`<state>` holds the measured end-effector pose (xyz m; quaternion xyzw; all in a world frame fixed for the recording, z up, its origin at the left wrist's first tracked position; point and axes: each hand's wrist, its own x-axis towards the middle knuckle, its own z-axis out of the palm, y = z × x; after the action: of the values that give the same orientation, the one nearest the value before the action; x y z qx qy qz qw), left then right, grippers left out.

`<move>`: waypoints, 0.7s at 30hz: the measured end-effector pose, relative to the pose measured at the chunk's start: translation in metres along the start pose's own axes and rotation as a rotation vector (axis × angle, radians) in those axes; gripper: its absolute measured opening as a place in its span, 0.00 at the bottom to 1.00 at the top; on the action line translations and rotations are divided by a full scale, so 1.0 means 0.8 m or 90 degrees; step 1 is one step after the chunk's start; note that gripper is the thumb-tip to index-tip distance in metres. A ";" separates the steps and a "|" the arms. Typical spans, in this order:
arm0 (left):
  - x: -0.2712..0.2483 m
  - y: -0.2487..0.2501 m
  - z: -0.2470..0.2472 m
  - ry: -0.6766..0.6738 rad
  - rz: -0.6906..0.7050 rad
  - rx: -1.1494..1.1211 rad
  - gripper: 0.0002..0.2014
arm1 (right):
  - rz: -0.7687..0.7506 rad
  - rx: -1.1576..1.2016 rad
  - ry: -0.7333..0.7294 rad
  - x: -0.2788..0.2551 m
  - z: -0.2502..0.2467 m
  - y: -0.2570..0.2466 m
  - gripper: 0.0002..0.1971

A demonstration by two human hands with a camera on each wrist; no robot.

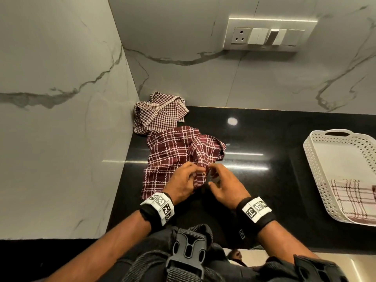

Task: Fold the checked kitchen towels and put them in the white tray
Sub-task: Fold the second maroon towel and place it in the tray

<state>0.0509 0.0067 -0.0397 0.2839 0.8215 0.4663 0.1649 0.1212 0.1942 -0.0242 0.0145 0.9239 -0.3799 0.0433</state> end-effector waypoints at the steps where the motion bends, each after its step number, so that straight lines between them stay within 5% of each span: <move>1: 0.003 0.003 0.000 0.003 0.006 -0.015 0.21 | -0.002 0.027 -0.026 -0.002 0.003 -0.003 0.36; 3: 0.011 0.015 0.002 0.011 0.043 0.006 0.24 | 0.025 0.071 -0.046 -0.003 0.014 -0.008 0.51; 5: 0.019 0.031 0.007 0.012 0.093 0.062 0.22 | 0.070 0.119 0.017 0.003 0.025 -0.009 0.53; 13: 0.072 0.090 -0.014 0.106 0.198 0.392 0.03 | 0.161 0.164 0.322 0.015 -0.006 -0.022 0.25; 21: 0.106 0.082 -0.105 0.205 0.152 0.451 0.06 | 0.129 -0.025 0.418 -0.003 -0.121 0.030 0.24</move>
<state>-0.0398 0.0293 0.0587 0.3400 0.9078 0.2088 -0.1288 0.1181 0.2794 0.0276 0.2266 0.8896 -0.3307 -0.2187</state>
